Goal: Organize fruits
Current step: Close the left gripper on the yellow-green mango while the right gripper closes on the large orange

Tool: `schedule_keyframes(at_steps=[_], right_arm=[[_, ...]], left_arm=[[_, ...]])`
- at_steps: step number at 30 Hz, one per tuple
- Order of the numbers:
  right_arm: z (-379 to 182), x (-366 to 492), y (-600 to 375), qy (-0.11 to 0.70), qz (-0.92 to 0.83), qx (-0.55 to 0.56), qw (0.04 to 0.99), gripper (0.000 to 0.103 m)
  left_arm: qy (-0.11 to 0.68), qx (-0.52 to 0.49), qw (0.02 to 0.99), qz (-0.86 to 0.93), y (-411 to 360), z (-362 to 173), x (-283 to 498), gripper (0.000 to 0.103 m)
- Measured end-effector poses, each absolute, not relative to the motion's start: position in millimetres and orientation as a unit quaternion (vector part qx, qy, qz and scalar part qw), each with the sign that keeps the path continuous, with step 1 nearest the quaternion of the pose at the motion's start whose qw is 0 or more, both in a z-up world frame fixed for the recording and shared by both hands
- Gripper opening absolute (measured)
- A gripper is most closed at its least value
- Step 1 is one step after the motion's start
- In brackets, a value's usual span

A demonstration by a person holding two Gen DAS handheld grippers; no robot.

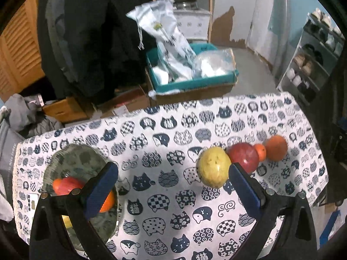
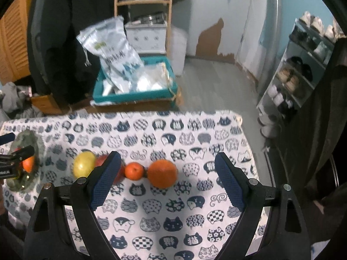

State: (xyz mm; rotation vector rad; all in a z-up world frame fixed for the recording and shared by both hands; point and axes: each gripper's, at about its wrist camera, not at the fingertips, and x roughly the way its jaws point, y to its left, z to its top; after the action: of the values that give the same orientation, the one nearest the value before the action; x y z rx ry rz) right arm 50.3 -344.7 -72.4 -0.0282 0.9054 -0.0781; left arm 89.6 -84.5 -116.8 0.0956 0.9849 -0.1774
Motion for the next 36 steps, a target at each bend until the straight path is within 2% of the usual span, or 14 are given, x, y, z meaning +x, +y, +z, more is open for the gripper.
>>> schedule_keyframes(at_steps=[16, 28, 36], right_arm=[[-191, 95, -351, 0.566, -0.032, -0.013, 0.824, 0.087], [-231, 118, -346, 0.592, -0.019, -0.015, 0.806, 0.087], [-245, 128, -348, 0.600, -0.008, 0.002, 0.800, 0.072]], left_arm=[[0.529, 0.093, 0.839, -0.088, -115, -185, 111, 0.103], [0.549, 0.078, 0.825, -0.110, -137, -200, 121, 0.103], [0.569, 0.073, 0.809, -0.130, -150, -215, 127, 0.103]])
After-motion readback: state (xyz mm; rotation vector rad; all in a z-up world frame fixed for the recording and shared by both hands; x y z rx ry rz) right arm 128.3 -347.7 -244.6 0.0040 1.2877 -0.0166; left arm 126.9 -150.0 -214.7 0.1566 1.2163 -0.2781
